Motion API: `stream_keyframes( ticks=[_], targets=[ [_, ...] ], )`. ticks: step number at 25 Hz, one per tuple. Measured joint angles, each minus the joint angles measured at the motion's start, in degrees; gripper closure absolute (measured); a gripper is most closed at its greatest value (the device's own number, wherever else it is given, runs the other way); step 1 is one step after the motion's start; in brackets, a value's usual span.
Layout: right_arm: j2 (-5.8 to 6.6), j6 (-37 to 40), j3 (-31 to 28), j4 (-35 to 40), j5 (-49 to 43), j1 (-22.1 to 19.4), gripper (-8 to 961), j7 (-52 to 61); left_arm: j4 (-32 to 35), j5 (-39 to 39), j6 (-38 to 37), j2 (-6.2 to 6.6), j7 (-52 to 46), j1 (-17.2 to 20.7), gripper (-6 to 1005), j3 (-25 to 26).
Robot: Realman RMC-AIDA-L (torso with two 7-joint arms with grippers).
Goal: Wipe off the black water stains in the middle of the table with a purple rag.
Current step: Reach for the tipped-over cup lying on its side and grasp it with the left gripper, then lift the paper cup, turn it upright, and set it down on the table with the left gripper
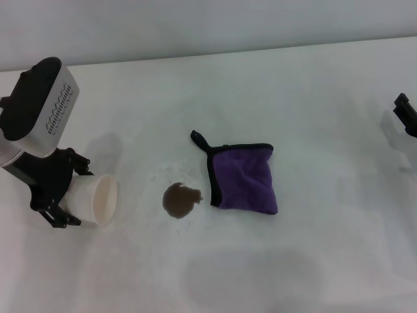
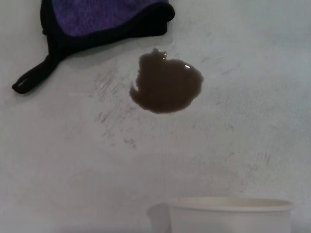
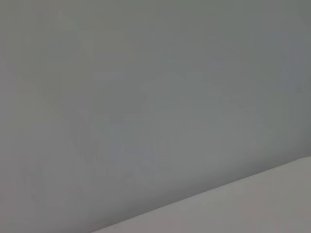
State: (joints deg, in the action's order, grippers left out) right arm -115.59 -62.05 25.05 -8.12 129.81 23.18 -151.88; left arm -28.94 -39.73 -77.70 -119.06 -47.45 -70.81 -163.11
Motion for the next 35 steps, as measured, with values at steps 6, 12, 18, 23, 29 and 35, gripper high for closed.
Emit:
stream_keyframes(
  ticks=[6, 12, 18, 23, 29, 35],
  targets=[
    [0.02, 0.0, 0.0, 0.51, 0.01, -0.6, 142, 0.0, 0.29, 0.16, 0.0, -0.03, -0.52, 0.09, 207, -0.01],
    [0.01, 0.07, 0.0, 0.79, 0.01, -0.82, 143, 0.0, 0.06, 4.27, 0.01, -0.03, -2.86, 0.13, 212, -0.02],
    [0.01, 0.27, 0.05, 1.35, 0.01, -0.86, 144, 0.05, -0.6, 19.04, -0.49, 0.2, -5.2, 2.02, 281, -0.01],
    [0.03, 0.06, 0.6, 1.61, -0.05, -0.85, 144, 0.18, -0.48, 37.1, 0.3, 0.06, -5.46, 8.68, 315, -0.01],
    [0.07, 0.03, 1.0, 2.32, -0.52, -0.85, 145, 0.15, 4.28, 58.32, 1.6, 0.04, -3.82, 19.86, 313, -0.01],
    [0.16, 0.2, 2.45, 4.26, -1.69, -0.86, 145, 0.64, 15.17, 77.5, 2.94, -0.04, 4.08, 31.76, 311, 0.05]
  ],
)
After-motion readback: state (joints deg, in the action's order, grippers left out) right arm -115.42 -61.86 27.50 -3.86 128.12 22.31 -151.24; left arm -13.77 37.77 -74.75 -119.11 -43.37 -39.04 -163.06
